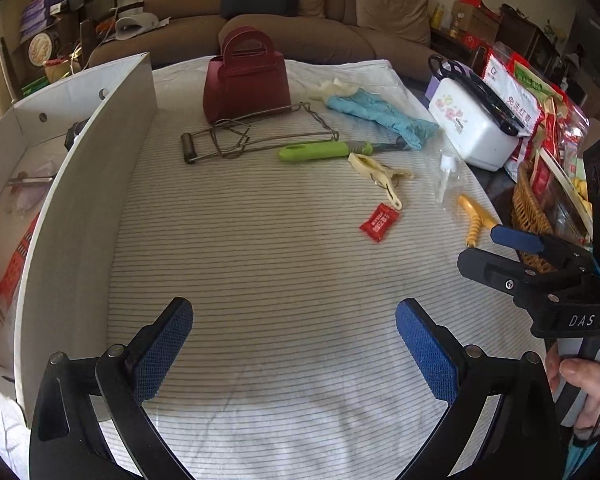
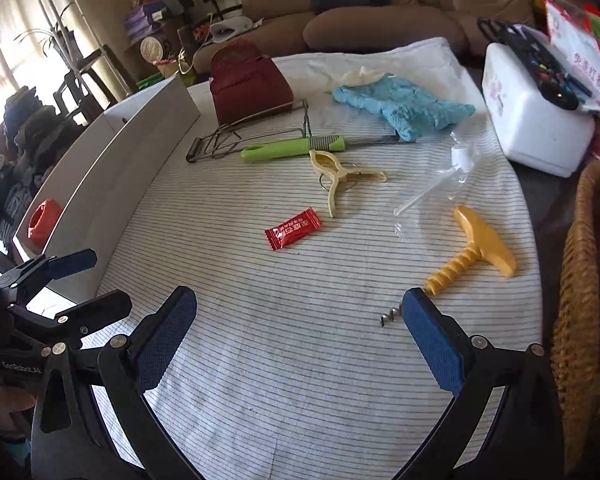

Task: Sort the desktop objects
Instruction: 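Lift both tools out of the box and move over the table, then reach the right tool to the yellow plastic clip and close on it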

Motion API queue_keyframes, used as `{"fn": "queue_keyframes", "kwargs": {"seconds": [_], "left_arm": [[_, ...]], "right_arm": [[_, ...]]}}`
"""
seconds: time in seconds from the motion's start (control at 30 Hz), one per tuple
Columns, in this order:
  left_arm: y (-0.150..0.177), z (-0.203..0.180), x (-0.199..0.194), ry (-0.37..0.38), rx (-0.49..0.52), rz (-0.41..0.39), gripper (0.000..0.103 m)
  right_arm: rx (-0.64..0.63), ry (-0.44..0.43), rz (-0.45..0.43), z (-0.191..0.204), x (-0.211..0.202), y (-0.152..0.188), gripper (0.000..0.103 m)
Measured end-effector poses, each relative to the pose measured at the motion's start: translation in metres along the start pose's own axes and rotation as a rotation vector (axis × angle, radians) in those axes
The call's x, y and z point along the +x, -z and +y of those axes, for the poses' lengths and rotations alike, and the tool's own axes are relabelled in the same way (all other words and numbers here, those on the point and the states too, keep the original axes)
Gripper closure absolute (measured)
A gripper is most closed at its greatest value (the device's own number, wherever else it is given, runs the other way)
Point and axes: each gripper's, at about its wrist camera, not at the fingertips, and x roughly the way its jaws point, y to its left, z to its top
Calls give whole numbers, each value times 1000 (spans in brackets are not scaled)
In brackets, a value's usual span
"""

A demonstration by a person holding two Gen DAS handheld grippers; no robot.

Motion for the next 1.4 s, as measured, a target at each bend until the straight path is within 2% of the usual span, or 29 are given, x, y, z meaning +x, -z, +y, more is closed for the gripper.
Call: {"fn": "queue_keyframes", "kwargs": {"seconds": [0.1,0.17,0.23,0.3,0.5,0.57,0.6,0.63,0.77,0.87,0.97,1.07,1.1,1.13,1.2,1.33,1.4], "left_arm": [[-12,5,14,1,-25,3,0],[-17,9,22,23,-46,8,0],[-21,12,29,25,-55,11,0],[-22,14,36,38,-64,16,0],[-22,21,50,56,-82,30,0],[-21,23,52,67,-95,35,0],[-20,24,53,76,-100,40,0],[-19,24,54,84,-103,45,0],[-12,24,49,92,-102,52,0],[1,23,40,97,-88,74,0],[24,20,26,93,-44,86,0],[48,22,16,81,-31,99,0],[53,24,16,72,-44,108,0],[56,27,16,76,-62,113,0],[58,28,15,68,-73,108,0],[51,13,13,50,-17,62,0],[47,6,18,63,-13,53,0]], "right_arm": [[-45,5,-5,-4,15,-20,0],[-69,-18,-7,-6,27,-31,10],[-86,-15,2,-5,42,-38,43],[-96,-3,21,-5,59,-44,54],[-105,4,45,-7,91,-47,54],[-127,19,41,-5,97,-45,69],[-151,45,36,-3,98,-43,90],[-168,60,34,0,98,-42,96],[-125,-33,47,3,92,-36,97],[-40,-163,65,12,79,-26,97],[42,-237,108,28,66,-11,97],[87,-336,187,45,64,5,90],[85,-349,197,50,62,9,80],[71,-341,187,53,57,12,71],[26,-304,133,57,44,12,71],[-98,-123,69,54,33,3,71],[-164,-71,59,52,34,3,71]]}}
